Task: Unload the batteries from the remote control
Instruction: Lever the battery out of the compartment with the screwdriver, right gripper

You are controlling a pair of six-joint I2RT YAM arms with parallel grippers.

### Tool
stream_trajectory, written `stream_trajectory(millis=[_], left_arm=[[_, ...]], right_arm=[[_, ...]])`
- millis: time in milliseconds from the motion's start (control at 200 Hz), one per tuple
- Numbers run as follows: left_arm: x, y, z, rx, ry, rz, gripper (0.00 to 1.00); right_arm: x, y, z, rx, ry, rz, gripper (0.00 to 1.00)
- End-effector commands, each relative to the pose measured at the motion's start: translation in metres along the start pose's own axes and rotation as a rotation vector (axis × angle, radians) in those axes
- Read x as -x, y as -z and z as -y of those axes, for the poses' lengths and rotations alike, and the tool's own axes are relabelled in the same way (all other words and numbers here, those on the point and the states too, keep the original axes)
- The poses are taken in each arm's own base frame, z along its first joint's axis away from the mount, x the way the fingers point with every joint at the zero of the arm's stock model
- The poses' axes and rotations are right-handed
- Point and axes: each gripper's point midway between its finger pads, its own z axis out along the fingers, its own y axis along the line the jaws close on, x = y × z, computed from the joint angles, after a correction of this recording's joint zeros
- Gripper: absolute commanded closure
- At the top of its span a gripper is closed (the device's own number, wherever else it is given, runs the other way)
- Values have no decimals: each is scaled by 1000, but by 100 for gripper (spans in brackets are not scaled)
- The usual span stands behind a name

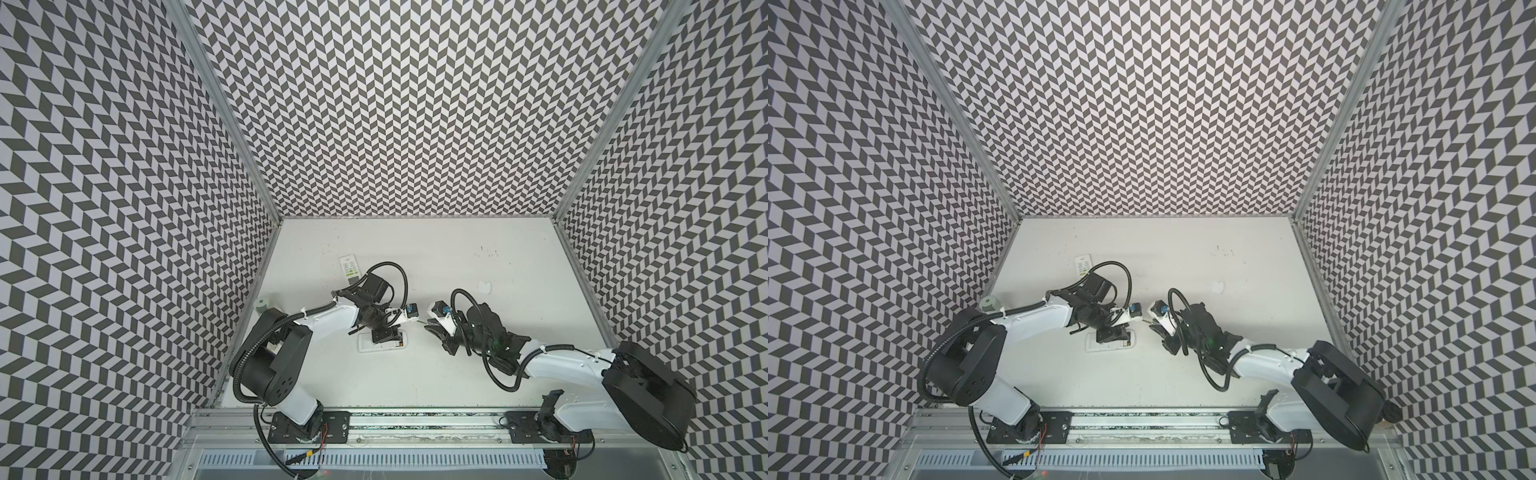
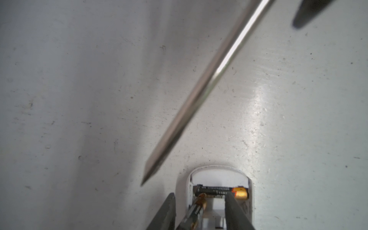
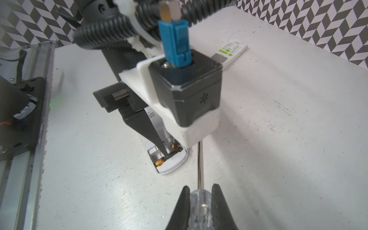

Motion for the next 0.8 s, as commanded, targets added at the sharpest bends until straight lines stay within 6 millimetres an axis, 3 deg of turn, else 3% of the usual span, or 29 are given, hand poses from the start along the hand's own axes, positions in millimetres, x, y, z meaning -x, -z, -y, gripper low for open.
stream_trajectory(millis=[0, 511, 621, 796], left_arm=[[8, 3, -5, 6, 6, 13, 65], [28, 15, -7, -13, 46, 79, 94], [30, 14, -9, -7, 43, 79, 95], [51, 26, -20, 14, 40, 116, 97]], right_arm=[[21, 8, 8, -44, 12, 73, 100], [24, 13, 19, -99, -3, 84, 100], [25, 20, 24, -126, -20, 109, 100], [35, 34, 34, -180, -37, 141, 100]])
